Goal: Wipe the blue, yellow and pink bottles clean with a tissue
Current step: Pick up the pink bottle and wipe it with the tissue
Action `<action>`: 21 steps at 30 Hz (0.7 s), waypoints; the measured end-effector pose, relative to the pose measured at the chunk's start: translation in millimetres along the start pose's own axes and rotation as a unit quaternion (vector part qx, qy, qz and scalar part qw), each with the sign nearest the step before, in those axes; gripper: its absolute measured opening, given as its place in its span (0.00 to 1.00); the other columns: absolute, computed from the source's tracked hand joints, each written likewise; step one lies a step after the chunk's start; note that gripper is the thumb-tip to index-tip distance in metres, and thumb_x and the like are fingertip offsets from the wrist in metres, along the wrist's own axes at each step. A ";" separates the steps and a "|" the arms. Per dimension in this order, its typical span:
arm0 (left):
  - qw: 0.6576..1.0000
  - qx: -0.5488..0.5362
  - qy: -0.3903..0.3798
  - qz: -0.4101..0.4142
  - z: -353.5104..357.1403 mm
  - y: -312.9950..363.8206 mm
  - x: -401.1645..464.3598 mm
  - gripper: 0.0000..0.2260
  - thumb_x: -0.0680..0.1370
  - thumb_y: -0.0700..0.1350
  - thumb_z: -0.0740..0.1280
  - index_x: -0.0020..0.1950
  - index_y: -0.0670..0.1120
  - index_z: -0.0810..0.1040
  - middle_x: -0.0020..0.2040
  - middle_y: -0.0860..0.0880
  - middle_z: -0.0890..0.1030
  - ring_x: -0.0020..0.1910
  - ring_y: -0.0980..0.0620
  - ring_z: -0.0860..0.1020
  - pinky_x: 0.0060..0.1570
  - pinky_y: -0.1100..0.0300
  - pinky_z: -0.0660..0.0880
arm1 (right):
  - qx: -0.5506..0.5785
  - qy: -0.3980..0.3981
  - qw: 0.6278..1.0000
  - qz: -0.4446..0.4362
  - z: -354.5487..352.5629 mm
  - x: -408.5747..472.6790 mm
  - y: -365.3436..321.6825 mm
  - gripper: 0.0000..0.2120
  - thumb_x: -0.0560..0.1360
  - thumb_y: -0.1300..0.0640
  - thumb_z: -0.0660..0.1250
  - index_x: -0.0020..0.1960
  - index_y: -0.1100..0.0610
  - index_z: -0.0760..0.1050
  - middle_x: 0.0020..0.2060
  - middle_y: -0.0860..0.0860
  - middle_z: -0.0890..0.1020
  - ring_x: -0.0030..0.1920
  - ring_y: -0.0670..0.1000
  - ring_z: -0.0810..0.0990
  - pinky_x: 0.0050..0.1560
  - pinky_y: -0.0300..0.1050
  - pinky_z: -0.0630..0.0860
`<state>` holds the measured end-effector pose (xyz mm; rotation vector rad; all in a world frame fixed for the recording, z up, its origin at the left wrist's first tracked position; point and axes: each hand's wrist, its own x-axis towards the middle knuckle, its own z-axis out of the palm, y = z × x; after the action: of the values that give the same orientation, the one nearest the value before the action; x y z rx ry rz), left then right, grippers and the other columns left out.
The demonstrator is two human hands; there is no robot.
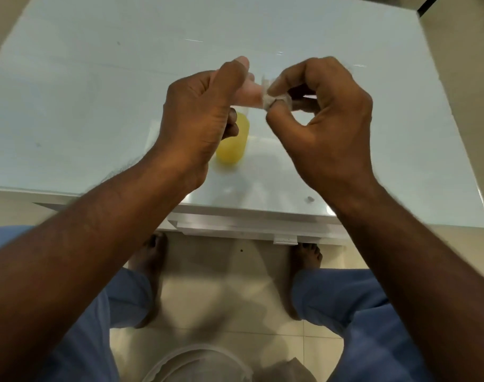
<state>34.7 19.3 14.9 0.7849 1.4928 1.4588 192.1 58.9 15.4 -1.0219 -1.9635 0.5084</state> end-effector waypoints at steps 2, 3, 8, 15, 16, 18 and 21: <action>1.000 -0.008 0.009 0.006 -2.1 0.1 -0.1 0.10 0.80 0.53 0.71 0.42 0.52 0.88 0.56 0.33 0.83 0.31 0.55 0.74 0.41 0.56 0.78 | -0.035 -0.009 0.998 0.049 -2.2 0.4 8.9 0.05 0.76 0.60 0.72 0.51 0.56 0.84 0.47 0.47 0.83 0.47 0.43 0.83 0.52 0.38 0.83; 1.000 -0.003 0.011 0.010 -2.4 -0.3 0.3 0.11 0.80 0.52 0.71 0.40 0.53 0.88 0.56 0.35 0.83 0.32 0.54 0.74 0.42 0.56 0.78 | -0.052 -0.008 0.997 0.056 -3.2 0.2 12.6 0.05 0.76 0.59 0.72 0.51 0.55 0.84 0.47 0.47 0.83 0.47 0.43 0.82 0.52 0.41 0.83; 0.998 0.052 -0.013 0.013 1.7 -3.4 -2.5 0.14 0.82 0.53 0.69 0.42 0.45 0.86 0.34 0.50 0.83 0.35 0.52 0.78 0.43 0.56 0.81 | -0.032 0.027 0.996 -0.076 -3.3 -1.0 3.5 0.05 0.77 0.64 0.75 0.52 0.64 0.82 0.49 0.57 0.84 0.50 0.51 0.84 0.51 0.45 0.84; 1.000 0.021 -0.007 0.008 0.7 -5.4 -3.8 0.12 0.82 0.53 0.69 0.41 0.52 0.86 0.38 0.48 0.80 0.37 0.54 0.78 0.46 0.56 0.81 | -0.012 -0.026 0.999 -0.031 -3.2 0.0 0.4 0.06 0.78 0.62 0.72 0.54 0.62 0.81 0.50 0.53 0.84 0.49 0.47 0.84 0.50 0.33 0.83; 1.000 0.012 -0.003 0.010 -0.2 -4.6 -3.7 0.11 0.81 0.53 0.70 0.43 0.52 0.87 0.40 0.46 0.81 0.36 0.55 0.77 0.45 0.57 0.81 | -0.016 -0.024 1.000 -0.009 -6.0 1.9 3.3 0.06 0.78 0.60 0.72 0.54 0.61 0.82 0.49 0.51 0.85 0.47 0.44 0.84 0.50 0.32 0.82; 1.000 0.010 -0.001 0.019 -1.4 -4.9 -3.0 0.09 0.81 0.52 0.70 0.46 0.51 0.87 0.46 0.40 0.83 0.35 0.56 0.77 0.45 0.58 0.81 | -0.038 -0.021 0.999 0.024 -10.2 4.1 10.9 0.06 0.78 0.57 0.72 0.52 0.59 0.82 0.47 0.50 0.85 0.45 0.44 0.83 0.50 0.34 0.83; 0.999 0.022 -0.007 0.023 -0.1 -6.2 -1.8 0.12 0.81 0.53 0.70 0.50 0.45 0.87 0.47 0.37 0.83 0.35 0.56 0.77 0.44 0.59 0.79 | -0.048 -0.009 0.998 0.027 -10.7 2.9 14.0 0.06 0.79 0.56 0.72 0.51 0.58 0.83 0.45 0.48 0.85 0.45 0.46 0.84 0.49 0.37 0.84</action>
<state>36.2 17.0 9.0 0.8607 1.5097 1.4556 206.6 69.2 13.5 -1.1380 -1.9968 0.4577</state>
